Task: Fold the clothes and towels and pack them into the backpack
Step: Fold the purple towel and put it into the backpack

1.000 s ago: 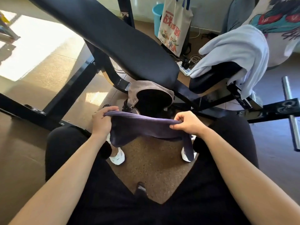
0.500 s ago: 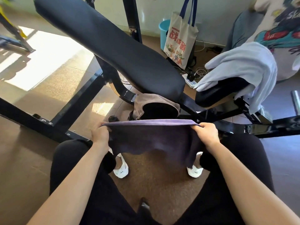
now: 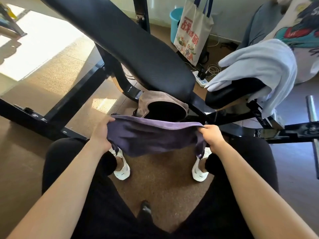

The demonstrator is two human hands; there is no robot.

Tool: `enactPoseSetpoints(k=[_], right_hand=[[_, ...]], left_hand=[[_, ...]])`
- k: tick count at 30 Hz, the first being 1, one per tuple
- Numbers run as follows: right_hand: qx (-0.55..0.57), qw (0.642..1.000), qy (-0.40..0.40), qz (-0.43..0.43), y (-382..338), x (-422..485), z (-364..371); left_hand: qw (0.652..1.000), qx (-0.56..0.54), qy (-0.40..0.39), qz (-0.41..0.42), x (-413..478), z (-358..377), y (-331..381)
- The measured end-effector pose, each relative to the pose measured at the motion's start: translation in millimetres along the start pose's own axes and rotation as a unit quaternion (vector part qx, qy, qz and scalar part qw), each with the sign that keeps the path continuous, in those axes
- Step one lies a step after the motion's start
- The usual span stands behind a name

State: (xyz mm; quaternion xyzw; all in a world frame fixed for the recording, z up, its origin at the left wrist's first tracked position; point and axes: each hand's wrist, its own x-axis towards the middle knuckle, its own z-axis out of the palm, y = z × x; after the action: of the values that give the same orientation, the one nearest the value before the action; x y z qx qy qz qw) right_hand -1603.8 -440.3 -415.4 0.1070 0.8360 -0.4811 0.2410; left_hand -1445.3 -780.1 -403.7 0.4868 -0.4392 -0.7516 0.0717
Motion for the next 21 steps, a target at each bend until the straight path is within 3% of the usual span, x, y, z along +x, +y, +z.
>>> enactPoseSetpoints(k=[3,5,9,15,18,21], right_hand=[[0.017,0.989,-0.145,0.037,-9,-17,3],[0.077,0.976,-0.191,0.067,-17,-25,4],[0.27,0.935,-0.182,0.141,-23,-37,14],[0.352,0.907,-0.188,0.137,-34,-78,38],[0.406,0.872,-0.245,0.124,-32,-89,54],[0.407,0.876,-0.248,0.074,-30,-84,55]], left_hand=[[0.999,0.042,-0.026,-0.011,-2,10,-6],[0.997,0.059,-0.048,-0.001,-5,14,-9],[0.986,0.099,-0.122,0.055,-22,30,-21],[0.951,0.144,-0.258,0.091,-73,65,-49],[0.94,0.156,-0.286,0.105,-90,81,-65],[0.943,0.099,-0.301,0.105,-91,88,-68]])
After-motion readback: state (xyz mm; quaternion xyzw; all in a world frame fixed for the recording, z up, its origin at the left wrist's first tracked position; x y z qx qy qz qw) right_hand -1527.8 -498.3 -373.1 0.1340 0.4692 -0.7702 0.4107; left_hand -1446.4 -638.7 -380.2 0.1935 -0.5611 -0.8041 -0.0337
